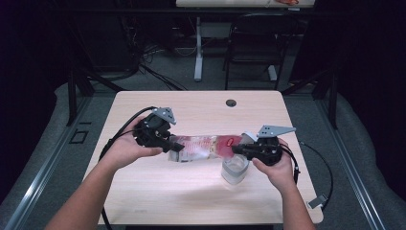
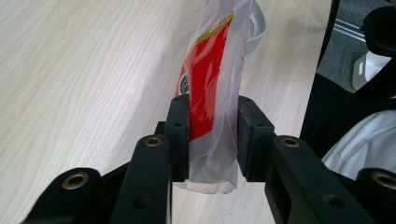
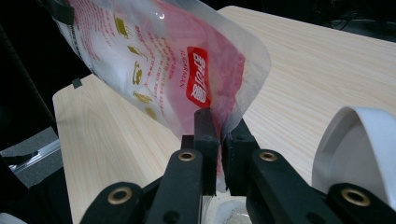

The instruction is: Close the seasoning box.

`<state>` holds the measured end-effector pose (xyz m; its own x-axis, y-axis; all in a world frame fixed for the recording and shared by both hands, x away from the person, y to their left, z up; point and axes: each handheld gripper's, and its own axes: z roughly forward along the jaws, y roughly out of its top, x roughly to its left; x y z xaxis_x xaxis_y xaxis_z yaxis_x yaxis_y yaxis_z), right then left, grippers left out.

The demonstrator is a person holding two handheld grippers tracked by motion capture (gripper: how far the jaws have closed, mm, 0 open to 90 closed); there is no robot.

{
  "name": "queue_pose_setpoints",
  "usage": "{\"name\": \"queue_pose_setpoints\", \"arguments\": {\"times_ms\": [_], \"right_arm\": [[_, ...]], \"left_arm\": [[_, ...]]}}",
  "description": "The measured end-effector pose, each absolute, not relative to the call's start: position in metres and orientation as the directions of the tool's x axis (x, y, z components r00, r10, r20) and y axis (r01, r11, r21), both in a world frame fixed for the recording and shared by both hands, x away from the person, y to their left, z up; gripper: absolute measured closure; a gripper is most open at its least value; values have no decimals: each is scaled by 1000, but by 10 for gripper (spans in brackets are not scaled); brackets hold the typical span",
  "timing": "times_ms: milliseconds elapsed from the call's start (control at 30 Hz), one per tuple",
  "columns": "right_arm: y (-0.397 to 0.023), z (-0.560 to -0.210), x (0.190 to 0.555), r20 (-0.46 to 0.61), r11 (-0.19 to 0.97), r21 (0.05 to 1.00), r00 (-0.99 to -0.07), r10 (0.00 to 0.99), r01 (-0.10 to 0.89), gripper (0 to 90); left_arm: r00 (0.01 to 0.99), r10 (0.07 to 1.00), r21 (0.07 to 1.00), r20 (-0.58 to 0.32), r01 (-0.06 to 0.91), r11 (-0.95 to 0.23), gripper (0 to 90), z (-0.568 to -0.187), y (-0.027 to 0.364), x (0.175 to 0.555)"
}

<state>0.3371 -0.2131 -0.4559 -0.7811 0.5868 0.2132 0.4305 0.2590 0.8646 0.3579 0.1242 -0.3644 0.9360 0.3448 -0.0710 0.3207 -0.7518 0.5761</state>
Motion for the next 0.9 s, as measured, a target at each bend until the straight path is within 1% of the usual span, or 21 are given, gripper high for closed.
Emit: {"name": "queue_pose_setpoints", "arguments": {"times_ms": [400,900], "right_arm": [[-215,-457,338,215,258,863,-778,591,435,856],[-216,-457,338,216,261,859,-773,596,440,855]], "left_arm": [[937,341,581,-71,317,-749,700,-360,121,358],[939,337,567,-67,314,-761,703,-356,117,361]]}}
